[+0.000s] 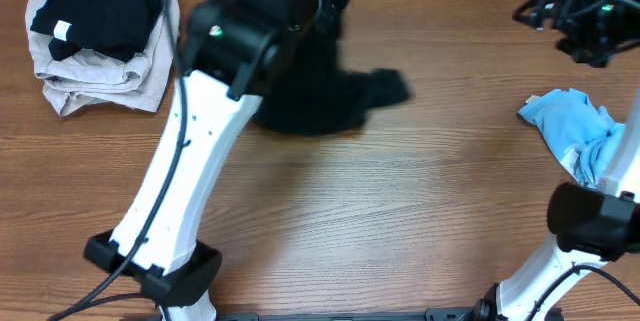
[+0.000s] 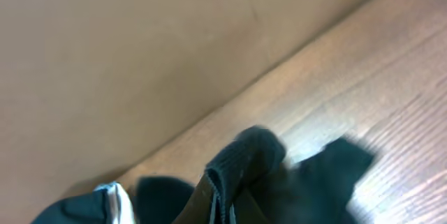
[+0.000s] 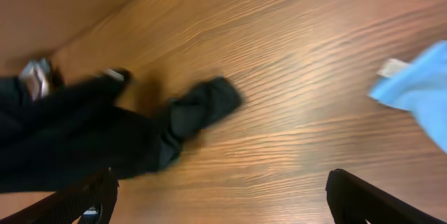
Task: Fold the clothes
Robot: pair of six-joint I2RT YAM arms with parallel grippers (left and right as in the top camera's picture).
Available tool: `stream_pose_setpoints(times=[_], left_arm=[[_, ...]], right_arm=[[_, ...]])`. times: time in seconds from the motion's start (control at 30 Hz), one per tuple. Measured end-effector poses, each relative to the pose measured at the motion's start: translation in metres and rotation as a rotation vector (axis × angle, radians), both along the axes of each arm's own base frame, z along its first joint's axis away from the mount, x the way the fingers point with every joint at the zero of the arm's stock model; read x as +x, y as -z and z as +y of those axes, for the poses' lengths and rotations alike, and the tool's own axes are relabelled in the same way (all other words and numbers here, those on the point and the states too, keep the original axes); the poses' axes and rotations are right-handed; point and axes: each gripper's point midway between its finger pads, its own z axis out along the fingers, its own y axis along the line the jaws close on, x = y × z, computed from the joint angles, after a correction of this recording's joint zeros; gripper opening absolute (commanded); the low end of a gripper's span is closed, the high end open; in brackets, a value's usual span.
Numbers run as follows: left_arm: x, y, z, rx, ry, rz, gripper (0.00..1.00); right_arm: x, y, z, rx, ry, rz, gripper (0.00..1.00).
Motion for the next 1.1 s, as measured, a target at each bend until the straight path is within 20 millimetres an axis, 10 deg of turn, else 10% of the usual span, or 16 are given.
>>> stream_pose_setpoints(times=[0.33, 0.83, 1.1], left_arm=[[0.003, -0.004, 0.007, -0.015, -0.039, -0.012, 0.04], [0.016, 0.0, 0.066, -0.028, -0.267, 0.006, 0.04], [-0.001, -0.033, 0.083, -0.093, -0.302, -0.057, 0.04]], right_arm=[[0.012, 0.018, 0.099, 0.0, -0.261, -0.016, 0.98], [0.038, 0.179, 0.212, 0.078, -0.384, -0.015, 0.89], [0.037, 0.215, 0.262, 0.002, -0.394, -0.077, 0.82]])
